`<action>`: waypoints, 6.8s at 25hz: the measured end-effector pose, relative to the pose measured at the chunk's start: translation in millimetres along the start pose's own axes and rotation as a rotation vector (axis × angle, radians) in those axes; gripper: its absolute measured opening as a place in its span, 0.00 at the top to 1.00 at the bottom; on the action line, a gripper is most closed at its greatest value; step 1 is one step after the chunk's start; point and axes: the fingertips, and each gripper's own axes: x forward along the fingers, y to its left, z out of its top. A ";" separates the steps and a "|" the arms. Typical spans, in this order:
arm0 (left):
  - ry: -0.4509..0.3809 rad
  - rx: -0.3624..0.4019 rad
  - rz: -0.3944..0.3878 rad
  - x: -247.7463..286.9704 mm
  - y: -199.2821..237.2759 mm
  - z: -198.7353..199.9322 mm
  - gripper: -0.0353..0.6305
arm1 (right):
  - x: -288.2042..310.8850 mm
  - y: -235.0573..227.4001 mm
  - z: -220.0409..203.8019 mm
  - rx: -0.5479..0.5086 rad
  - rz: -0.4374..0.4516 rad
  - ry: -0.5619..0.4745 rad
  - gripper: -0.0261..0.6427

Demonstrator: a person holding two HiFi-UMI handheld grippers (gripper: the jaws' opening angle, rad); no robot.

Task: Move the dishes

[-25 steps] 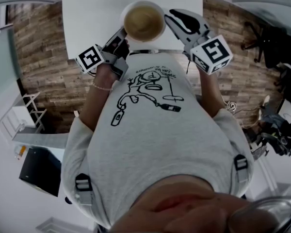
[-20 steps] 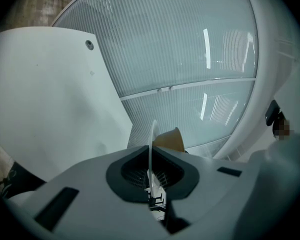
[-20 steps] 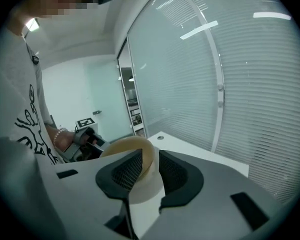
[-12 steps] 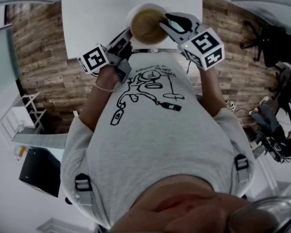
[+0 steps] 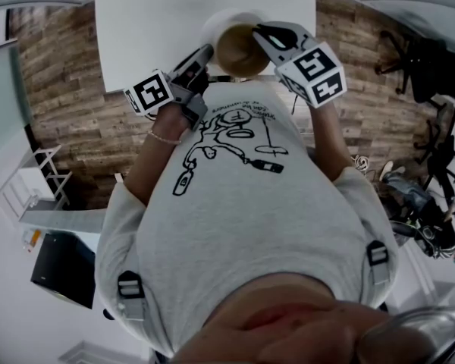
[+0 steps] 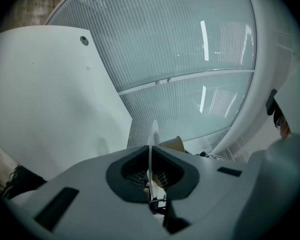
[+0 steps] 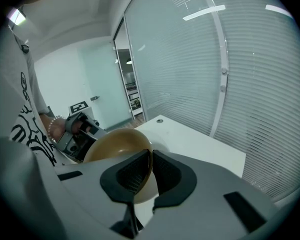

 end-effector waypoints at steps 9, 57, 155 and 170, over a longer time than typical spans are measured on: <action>-0.024 -0.006 0.014 -2.4 8.1 7.8 0.93 | -4.3 -5.7 3.8 0.089 0.013 -0.045 0.90; -0.179 0.015 0.082 -32.7 32.9 62.1 0.93 | 3.0 -82.4 -109.6 0.764 -0.263 -0.198 0.90; -0.153 -0.050 0.153 -41.1 88.8 48.8 0.93 | 81.6 -86.2 -250.3 0.841 -0.518 -0.023 0.89; -0.123 -0.037 0.245 -40.8 154.6 39.6 0.93 | 72.2 -68.0 -205.7 0.624 -0.425 -0.068 0.90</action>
